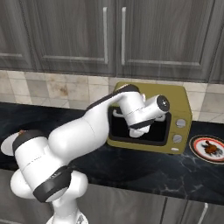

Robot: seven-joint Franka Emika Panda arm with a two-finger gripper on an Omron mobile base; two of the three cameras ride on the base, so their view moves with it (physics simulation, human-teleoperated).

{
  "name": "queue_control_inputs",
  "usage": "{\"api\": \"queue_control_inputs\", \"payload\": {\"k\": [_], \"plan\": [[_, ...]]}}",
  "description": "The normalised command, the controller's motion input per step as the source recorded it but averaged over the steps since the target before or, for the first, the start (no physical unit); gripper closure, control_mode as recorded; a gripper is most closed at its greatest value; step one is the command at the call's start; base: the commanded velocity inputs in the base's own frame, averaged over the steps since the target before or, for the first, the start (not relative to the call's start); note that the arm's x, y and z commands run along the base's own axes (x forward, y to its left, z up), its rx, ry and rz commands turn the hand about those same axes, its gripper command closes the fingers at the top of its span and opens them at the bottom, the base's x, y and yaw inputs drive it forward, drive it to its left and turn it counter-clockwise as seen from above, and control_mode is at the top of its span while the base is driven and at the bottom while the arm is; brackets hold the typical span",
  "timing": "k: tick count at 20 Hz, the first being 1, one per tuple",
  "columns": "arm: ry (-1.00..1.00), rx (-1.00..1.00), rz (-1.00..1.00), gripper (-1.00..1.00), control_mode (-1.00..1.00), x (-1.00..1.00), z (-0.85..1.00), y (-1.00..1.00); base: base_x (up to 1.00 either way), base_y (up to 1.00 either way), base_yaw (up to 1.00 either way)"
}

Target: Open the toaster oven door. Place the baguette on the bottom rack in the toaster oven and place the chicken drumstick on the top rack.

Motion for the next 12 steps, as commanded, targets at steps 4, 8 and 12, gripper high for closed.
{"api": "queue_control_inputs", "payload": {"k": [4, 8, 12], "plan": [[0.10, -0.08, 0.00, -1.00, -1.00, 0.00, -0.75, 0.02, 0.00, 0.00, 0.00], [0.10, -0.06, 0.00, -1.00, -1.00, -0.02, -0.81, 0.01, 0.00, 0.00, 0.00], [0.08, -0.03, 0.00, -1.00, -1.00, -0.09, -0.86, 0.02, 0.00, 0.00, 0.00]]}}
